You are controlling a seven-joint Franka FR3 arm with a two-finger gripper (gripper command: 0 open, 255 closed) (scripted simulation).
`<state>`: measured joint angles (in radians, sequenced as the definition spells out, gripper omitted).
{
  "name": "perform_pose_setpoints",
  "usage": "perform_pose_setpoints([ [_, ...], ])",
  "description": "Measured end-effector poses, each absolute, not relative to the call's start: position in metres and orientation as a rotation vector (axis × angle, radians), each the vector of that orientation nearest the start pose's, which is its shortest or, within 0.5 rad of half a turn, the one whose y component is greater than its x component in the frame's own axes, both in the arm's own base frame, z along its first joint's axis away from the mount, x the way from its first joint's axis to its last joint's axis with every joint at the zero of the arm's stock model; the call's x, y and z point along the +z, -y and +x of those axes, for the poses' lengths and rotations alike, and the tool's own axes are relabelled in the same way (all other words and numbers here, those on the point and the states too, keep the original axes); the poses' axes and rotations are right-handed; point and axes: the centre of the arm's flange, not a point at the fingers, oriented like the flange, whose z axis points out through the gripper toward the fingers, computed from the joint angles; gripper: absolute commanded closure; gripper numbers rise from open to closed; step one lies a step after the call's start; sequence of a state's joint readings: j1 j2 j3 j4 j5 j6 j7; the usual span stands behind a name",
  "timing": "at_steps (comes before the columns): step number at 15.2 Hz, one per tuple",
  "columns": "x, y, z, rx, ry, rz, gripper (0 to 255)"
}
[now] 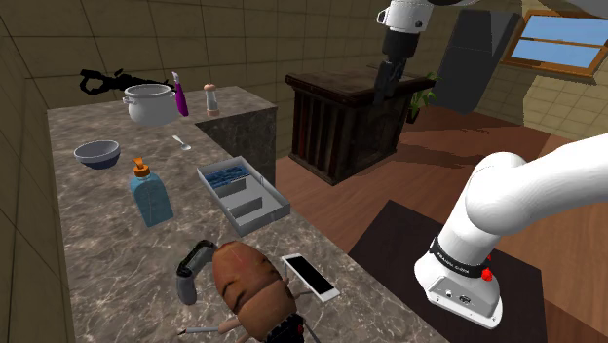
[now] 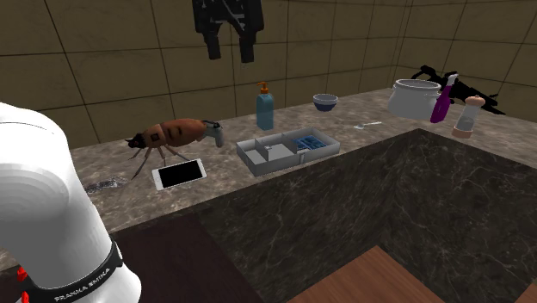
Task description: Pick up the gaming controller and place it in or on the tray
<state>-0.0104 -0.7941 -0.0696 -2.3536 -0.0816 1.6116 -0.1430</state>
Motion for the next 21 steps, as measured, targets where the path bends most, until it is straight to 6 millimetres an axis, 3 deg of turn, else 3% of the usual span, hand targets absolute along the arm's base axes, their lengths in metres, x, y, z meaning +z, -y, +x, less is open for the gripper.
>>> perform_pose_setpoints([
  [4, 0.583, 0.019, 0.309, -0.07, 0.083, -3.174, 0],
  [10, 0.541, -0.047, 0.319, -0.057, -0.065, -3.166, 0],
  [21, 0.467, -0.162, 0.36, -0.032, -0.34, -3.133, 0],
])
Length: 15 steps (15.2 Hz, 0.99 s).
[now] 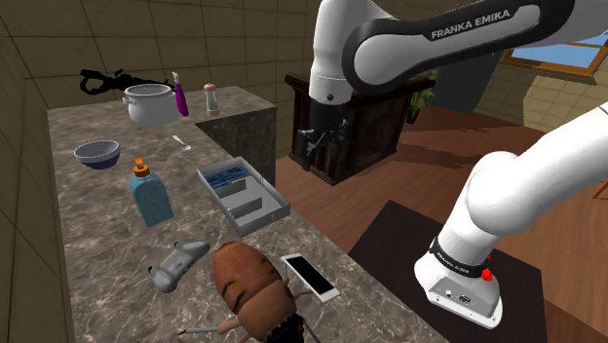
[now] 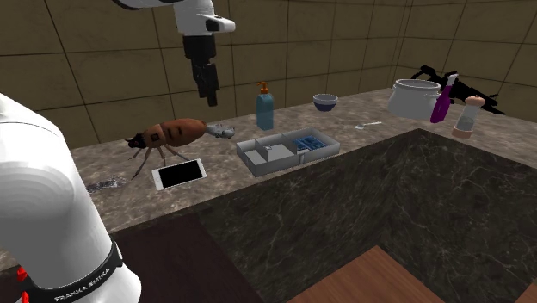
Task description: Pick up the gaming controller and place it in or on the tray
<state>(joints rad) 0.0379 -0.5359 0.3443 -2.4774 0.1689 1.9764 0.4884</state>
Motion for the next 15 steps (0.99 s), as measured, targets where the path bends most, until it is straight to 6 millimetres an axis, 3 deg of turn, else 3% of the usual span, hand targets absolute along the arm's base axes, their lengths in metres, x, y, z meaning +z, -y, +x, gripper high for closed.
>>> perform_pose_setpoints([
  [15, 0.369, -0.311, 0.441, 0.002, -0.702, -3.049, 0],
])
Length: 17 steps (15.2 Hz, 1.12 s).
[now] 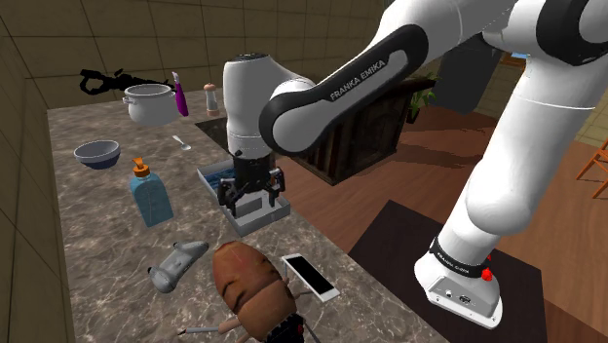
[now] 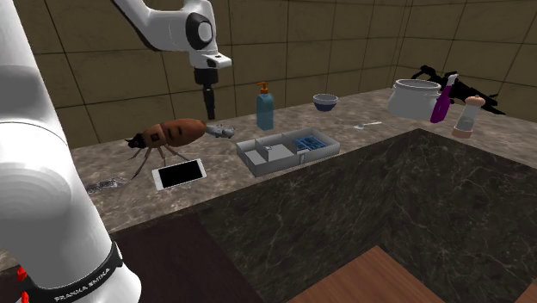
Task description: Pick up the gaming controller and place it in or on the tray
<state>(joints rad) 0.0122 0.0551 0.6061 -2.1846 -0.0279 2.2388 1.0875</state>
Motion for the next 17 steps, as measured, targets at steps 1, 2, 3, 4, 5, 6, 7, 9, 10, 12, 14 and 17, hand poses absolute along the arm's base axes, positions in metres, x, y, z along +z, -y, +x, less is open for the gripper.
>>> perform_pose_setpoints([
  [1, 0.362, -0.32, 0.448, 0.004, -0.727, -3.041, 0],
  [2, 0.354, -0.328, 0.456, 0.007, -0.752, -3.033, 0],
  [3, 0.349, -0.337, 0.464, 0.01, -0.776, -3.026, 0],
  [4, 0.343, -0.346, 0.469, 0.012, -0.8, -3.017, 0],
  [5, 0.337, -0.353, 0.476, 0.014, -0.823, -3.009, 0],
  [6, 0.333, -0.361, 0.483, 0.017, -0.847, -3.001, 0],
  [7, 0.324, -0.369, 0.489, 0.019, -0.869, -2.992, 0],
  [9, 0.31, -0.39, 0.503, 0.024, -0.917, -2.974, 0],
  [10, 0.305, -0.397, 0.51, 0.025, -0.935, -2.968, 0],
  [12, 0.294, -0.402, 0.515, 0.026, -0.951, -2.963, 0],
  [14, 0.283, -0.404, 0.515, 0.026, -0.954, -2.962, 0],
  [17, 0.267, -0.405, 0.515, 0.025, -0.956, -2.962, 0],
])
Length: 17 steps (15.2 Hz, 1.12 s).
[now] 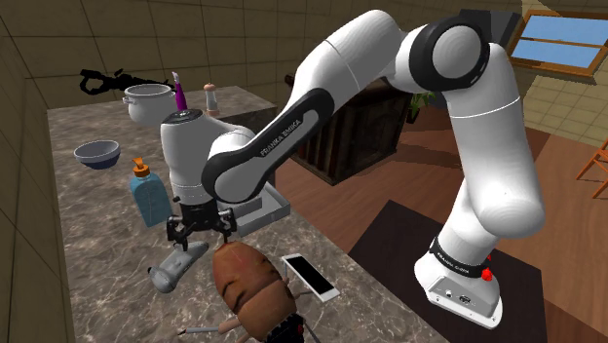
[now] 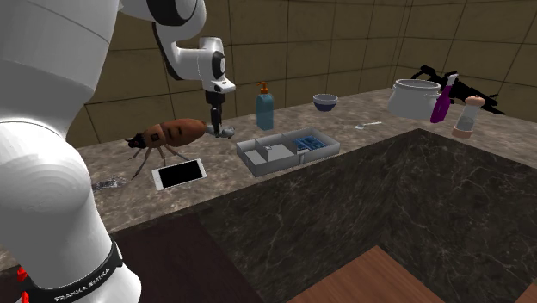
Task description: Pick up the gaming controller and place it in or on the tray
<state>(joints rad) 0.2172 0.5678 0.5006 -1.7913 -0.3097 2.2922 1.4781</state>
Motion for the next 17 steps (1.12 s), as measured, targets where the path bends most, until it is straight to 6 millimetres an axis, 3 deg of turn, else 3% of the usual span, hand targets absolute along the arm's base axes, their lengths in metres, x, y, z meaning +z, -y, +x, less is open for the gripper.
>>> perform_pose_setpoints([
  [7, 0.2592, -0.405, 0.5155, 0.025, -0.956, -2.962, 0],
  [8, 0.2592, -0.405, 0.5155, 0.025, -0.956, -2.962, 255],
  [17, 0.2592, -0.405, 0.5155, 0.025, -0.956, -2.962, 255],
])
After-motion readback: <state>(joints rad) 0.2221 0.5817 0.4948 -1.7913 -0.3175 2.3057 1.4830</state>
